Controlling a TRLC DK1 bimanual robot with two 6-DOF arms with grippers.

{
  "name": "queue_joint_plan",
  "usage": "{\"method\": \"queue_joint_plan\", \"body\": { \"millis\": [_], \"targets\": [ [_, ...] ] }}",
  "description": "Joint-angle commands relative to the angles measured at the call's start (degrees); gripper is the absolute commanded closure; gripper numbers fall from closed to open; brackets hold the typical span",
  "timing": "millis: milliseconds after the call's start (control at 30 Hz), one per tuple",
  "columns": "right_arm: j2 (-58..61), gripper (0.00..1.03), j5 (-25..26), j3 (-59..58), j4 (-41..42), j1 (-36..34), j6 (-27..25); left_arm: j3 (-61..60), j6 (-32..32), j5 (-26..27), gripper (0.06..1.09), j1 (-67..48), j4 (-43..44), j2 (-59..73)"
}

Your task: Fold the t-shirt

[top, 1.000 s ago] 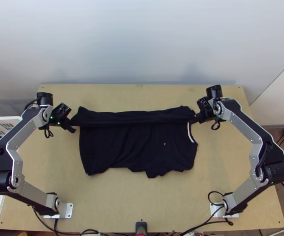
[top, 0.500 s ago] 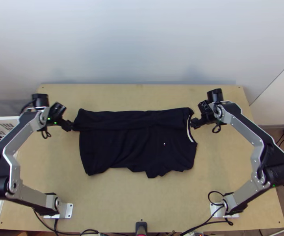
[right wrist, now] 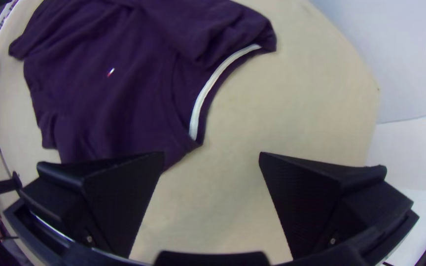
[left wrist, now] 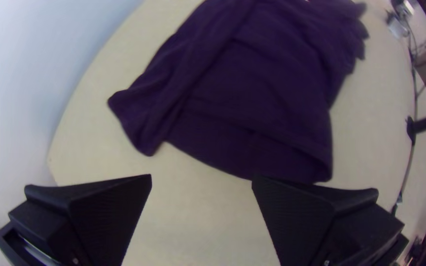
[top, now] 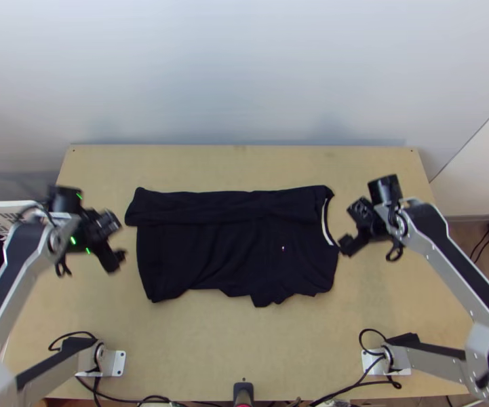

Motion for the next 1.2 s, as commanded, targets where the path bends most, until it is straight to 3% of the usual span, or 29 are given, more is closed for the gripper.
{"method": "queue_joint_plan", "body": {
  "millis": [0, 200, 567, 800, 1167],
  "targets": [
    [-9.4, 0.14, 0.0, -6.9, -5.8, 5.5, -2.9, -8.1, 1.2, -4.1, 0.10, -16.7, -7.0, -11.2],
    [-12.9, 0.14, 0.0, -10.1, -8.9, 11.1, -2.3, -8.3, -11.3, -5.2, 0.11, -31.2, -7.0, -11.1],
    [-13.3, 0.14, -0.1, -12.2, -10.3, 17.3, 0.0, -15.0, -22.1, -5.9, 0.11, -36.7, -3.0, -10.3],
    [-11.3, 0.14, -0.1, -12.6, -9.9, 23.4, 3.0, -19.6, -24.7, -10.5, 0.11, -36.5, 2.6, -10.2],
    [-5.5, 0.14, -0.1, -9.5, -7.7, 25.1, 4.6, -22.6, -27.7, -11.0, 0.19, -36.3, 7.6, -10.0]
  ]
}}
